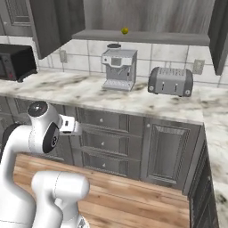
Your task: Pick the mangos from the cabinet and place them in one bowl. Pick the peach from the sink and place it in the other bowl.
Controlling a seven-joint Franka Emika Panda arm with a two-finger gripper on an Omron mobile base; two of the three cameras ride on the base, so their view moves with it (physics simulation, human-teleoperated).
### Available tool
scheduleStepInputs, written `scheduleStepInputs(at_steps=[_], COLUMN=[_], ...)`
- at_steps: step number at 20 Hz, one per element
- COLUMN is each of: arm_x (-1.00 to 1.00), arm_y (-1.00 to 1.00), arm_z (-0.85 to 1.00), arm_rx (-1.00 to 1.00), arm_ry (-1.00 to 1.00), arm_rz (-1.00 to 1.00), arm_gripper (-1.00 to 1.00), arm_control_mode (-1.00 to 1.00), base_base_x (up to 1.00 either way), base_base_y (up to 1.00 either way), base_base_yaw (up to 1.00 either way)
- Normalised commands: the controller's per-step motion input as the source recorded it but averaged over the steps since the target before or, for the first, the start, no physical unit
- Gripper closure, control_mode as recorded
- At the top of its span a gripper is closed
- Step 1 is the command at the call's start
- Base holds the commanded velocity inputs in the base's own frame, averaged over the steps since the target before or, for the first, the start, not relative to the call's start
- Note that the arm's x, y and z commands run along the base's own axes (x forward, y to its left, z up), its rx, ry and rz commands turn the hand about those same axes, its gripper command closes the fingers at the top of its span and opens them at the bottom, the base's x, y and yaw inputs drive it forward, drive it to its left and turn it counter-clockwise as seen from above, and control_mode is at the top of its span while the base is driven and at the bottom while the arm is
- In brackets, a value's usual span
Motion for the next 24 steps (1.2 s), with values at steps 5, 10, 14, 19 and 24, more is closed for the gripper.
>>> scheduleStepInputs(at_steps=[5,10,14,19,24], arm_x=[0.00,0.00,0.00,0.00,0.00], arm_y=[0.00,0.00,0.00,0.00,0.00], arm_z=[0.00,0.00,0.00,0.00,0.00], arm_rx=[0.00,0.00,0.00,0.00,0.00], arm_ry=[0.00,0.00,0.00,0.00,0.00], arm_rz=[0.00,0.00,0.00,0.00,0.00], arm_gripper=[-1.00,-1.00,-1.00,-1.00,-1.00], arm_control_mode=[1.00,1.00,1.00,1.00,1.00], base_base_x=[0.55,0.54,0.44,0.44,0.45], base_base_y=[0.00,0.00,0.00,0.00,0.00], base_base_yaw=[0.00,0.00,0.00,0.01,0.01])
